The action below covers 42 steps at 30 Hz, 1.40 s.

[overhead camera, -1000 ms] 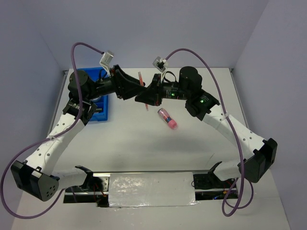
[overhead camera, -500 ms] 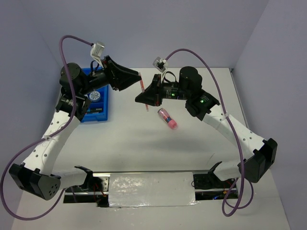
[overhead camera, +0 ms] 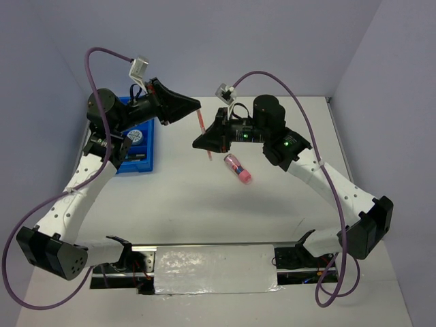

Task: Sort the stationery into containers
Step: Close the pen cap on the pen.

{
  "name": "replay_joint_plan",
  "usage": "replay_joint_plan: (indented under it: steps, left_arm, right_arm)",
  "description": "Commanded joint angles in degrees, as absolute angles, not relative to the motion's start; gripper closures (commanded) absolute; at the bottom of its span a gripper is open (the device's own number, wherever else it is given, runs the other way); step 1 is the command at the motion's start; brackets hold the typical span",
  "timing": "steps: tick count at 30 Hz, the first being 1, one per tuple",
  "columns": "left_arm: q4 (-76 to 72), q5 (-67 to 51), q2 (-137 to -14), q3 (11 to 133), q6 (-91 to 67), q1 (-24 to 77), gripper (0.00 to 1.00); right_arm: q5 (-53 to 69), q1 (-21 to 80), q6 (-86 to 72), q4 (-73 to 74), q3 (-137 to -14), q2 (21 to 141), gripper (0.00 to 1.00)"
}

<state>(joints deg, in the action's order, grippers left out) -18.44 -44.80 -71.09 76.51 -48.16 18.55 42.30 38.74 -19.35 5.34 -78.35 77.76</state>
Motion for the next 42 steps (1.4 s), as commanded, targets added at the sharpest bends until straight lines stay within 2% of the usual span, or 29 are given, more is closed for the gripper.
replay_joint_plan:
  steps: [1, 10, 19, 25, 34, 38, 41, 42]
  left_arm:
    - [-22.4, -47.2, -71.7, 77.9, -49.0, 18.3, 0.78]
    - [-21.4, -48.4, -71.2, 75.1, -48.8, 18.5, 1.00]
    - [-15.7, -48.2, -70.8, 73.5, -44.7, 21.0, 1.00]
    - [-11.1, -46.3, -68.0, 68.3, -41.1, 24.1, 1.00]
    - [-12.2, -43.9, -63.3, 58.8, -41.7, 29.4, 1.00]
    - [-12.1, -43.3, -62.3, 57.8, -41.7, 29.5, 1.00]
    - [-5.6, -38.0, -63.3, 65.0, -39.2, 28.7, 1.00]
    - [-3.3, -36.1, -63.6, 67.6, -38.8, 27.9, 0.91]
  right_arm:
    - [42.6, 39.1, -18.0, 6.1, -81.2, 78.2, 1.00]
    - [42.2, 39.1, -17.3, 7.6, -84.7, 79.7, 1.00]
    - [42.0, 38.8, -16.4, 10.0, -91.0, 82.6, 1.00]
    - [41.7, 36.3, -16.3, 11.2, -99.6, 85.9, 1.00]
    - [40.8, 35.0, -14.8, 17.5, -115.0, 92.8, 1.00]
    - [42.4, 35.2, -15.0, 16.4, -114.8, 93.6, 1.00]
    - [42.6, 36.7, -11.5, 16.9, -108.0, 91.2, 1.00]
    - [42.7, 36.9, -9.8, 17.7, -107.0, 90.7, 1.00]
